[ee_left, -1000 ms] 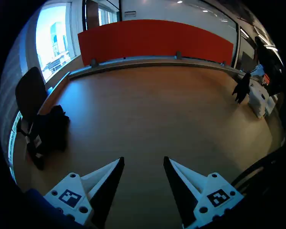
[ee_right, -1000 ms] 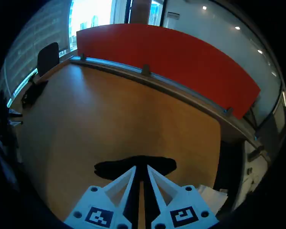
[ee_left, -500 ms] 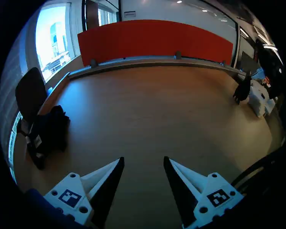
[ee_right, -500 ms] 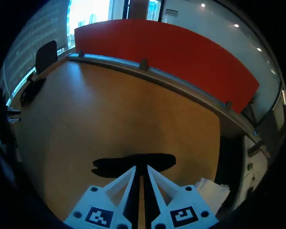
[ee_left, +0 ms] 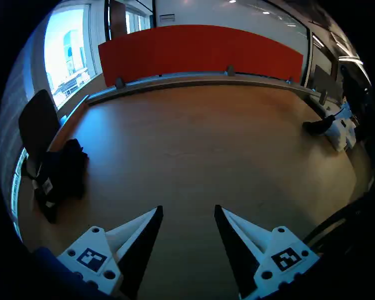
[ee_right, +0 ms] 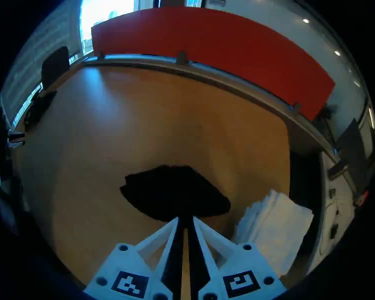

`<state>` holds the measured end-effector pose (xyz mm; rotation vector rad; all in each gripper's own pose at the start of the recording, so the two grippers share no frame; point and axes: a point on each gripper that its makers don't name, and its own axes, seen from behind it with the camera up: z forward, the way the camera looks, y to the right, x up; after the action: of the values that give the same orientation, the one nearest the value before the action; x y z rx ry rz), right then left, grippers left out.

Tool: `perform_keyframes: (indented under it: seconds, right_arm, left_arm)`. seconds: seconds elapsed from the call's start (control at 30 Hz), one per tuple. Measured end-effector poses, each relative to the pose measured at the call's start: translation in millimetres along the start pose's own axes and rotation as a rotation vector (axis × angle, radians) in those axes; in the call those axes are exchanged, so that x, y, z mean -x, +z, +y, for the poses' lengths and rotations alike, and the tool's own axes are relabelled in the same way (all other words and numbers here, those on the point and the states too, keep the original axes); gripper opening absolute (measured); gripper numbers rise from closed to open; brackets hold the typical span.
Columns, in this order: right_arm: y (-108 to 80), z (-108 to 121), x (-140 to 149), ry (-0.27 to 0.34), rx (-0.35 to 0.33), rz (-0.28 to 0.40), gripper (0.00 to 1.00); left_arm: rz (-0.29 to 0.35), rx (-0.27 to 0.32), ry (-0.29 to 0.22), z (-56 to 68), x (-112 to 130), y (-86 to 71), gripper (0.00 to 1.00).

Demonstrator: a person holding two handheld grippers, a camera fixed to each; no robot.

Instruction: Fold towel

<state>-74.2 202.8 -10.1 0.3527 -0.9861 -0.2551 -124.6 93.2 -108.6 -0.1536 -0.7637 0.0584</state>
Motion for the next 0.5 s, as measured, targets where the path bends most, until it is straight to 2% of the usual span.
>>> perform_keyframes:
  seconds: [0.27,0.5]
  right_arm:
    - [8.6,-3,47,0.025,-0.004,-0.075,0.05]
    - [12.0,-2,68,0.041,0.002,-0.11,0.05]
  left_arm:
    - [0.002,0.002,0.01,0.1,-3,-0.9,0.75]
    - [0.002,0.002,0.02,1.1,-3,-1.6,0.75]
